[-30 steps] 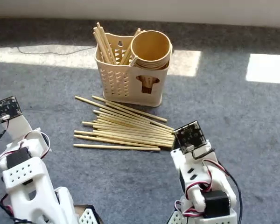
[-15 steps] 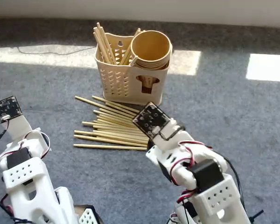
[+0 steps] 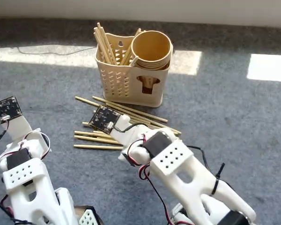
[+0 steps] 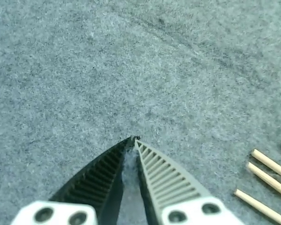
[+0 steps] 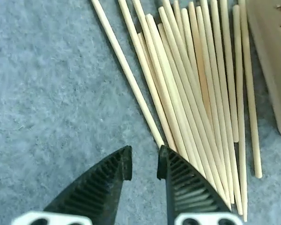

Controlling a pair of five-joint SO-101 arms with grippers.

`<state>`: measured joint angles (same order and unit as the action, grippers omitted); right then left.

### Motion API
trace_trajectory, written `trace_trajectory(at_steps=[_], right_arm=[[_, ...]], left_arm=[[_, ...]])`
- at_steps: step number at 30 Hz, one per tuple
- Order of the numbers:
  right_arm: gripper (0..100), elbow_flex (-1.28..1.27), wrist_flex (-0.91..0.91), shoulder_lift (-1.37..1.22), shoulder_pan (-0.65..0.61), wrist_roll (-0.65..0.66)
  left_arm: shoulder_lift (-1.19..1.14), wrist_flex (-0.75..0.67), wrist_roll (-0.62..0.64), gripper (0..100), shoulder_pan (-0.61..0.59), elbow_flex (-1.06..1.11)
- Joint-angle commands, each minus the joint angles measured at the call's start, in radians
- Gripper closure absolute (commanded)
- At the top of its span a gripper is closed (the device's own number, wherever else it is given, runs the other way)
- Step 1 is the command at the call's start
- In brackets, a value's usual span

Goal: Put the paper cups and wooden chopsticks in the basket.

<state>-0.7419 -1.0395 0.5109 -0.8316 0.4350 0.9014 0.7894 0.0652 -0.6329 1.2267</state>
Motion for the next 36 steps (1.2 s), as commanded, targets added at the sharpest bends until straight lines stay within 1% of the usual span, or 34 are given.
trace_trajectory(at_steps=[1, 6, 17, 23, 24, 27, 28, 32, 36], right_arm=[[89.3, 0.059, 0.117, -0.07, -0.028, 0.008], [89.3, 0.084, 0.214, -0.183, -0.033, 0.009], [89.3, 0.232, 0.228, -0.438, -0.027, 0.009], [89.7, 0.252, 0.294, -0.555, -0.025, 0.009], [90.6, 0.252, 0.294, -0.561, -0.024, 0.009], [98.6, 0.251, 0.294, -0.562, -0.024, 0.009], [99.8, 0.251, 0.294, -0.561, -0.024, 0.009], [99.3, 0.249, 0.288, -0.559, 0.001, 0.009], [99.3, 0.257, 0.194, -0.538, 0.042, 0.009]], left_arm=[[0.019, -0.018, -0.008, 100, -0.012, -0.005], [0.019, -0.018, -0.008, 100, -0.012, -0.005], [0.019, -0.018, -0.008, 100, -0.012, -0.005], [0.019, -0.018, -0.008, 100, -0.012, -0.005], [0.019, -0.018, -0.008, 100, -0.012, -0.005], [0.019, -0.018, -0.008, 100, -0.012, -0.005], [0.019, -0.018, -0.008, 100, -0.012, -0.005], [0.019, -0.018, -0.008, 100, -0.012, -0.005], [0.019, -0.018, -0.008, 100, -0.012, -0.005]])
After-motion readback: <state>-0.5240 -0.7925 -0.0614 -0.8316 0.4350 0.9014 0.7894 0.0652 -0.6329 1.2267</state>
